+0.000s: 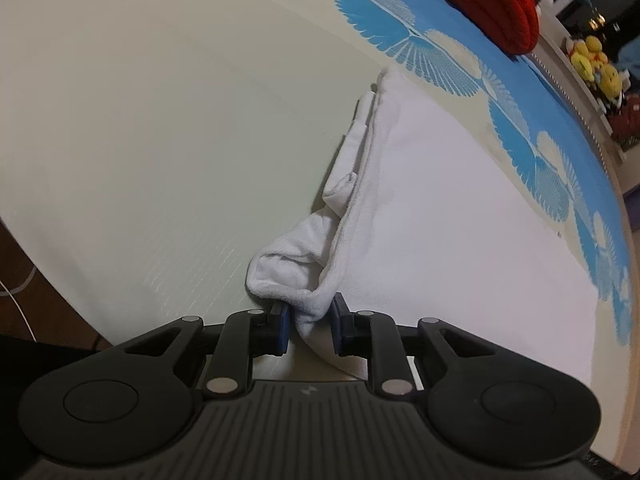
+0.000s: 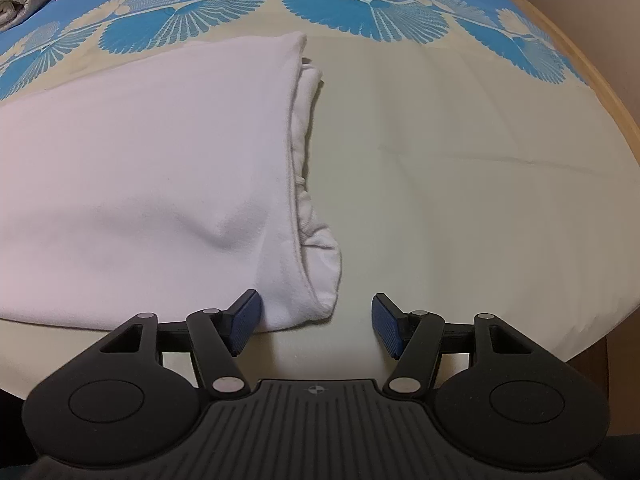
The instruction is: Fold small clothes
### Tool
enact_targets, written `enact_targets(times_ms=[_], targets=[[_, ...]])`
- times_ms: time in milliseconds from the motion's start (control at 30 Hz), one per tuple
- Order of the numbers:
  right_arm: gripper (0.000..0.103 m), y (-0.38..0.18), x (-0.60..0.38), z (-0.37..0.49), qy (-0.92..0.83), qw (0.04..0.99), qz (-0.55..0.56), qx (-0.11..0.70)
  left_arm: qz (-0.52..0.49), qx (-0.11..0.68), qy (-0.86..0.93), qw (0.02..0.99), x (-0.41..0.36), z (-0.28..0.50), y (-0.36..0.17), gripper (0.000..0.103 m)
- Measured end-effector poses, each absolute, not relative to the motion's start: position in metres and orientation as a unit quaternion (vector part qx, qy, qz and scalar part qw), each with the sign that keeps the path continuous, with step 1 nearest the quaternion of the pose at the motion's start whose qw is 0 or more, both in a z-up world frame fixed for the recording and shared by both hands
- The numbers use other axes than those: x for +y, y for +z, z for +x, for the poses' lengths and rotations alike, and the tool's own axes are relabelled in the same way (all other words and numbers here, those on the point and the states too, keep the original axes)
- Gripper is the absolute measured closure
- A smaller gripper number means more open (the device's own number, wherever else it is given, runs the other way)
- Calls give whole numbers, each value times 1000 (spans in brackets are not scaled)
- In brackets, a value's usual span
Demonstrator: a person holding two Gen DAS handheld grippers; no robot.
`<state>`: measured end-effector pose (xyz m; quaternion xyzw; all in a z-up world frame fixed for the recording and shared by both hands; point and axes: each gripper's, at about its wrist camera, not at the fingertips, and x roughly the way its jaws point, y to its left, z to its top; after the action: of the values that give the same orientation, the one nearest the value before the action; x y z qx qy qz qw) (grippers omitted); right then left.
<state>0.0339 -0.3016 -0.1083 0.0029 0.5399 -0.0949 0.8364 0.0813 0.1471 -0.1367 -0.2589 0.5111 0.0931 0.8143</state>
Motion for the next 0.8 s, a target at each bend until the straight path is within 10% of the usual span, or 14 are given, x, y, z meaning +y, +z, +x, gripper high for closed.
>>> enact_targets(times_ms=[800], targets=[[34,1,-331,31,-130,928,-22,349,-201,510,94,831,130,85,-135,90]])
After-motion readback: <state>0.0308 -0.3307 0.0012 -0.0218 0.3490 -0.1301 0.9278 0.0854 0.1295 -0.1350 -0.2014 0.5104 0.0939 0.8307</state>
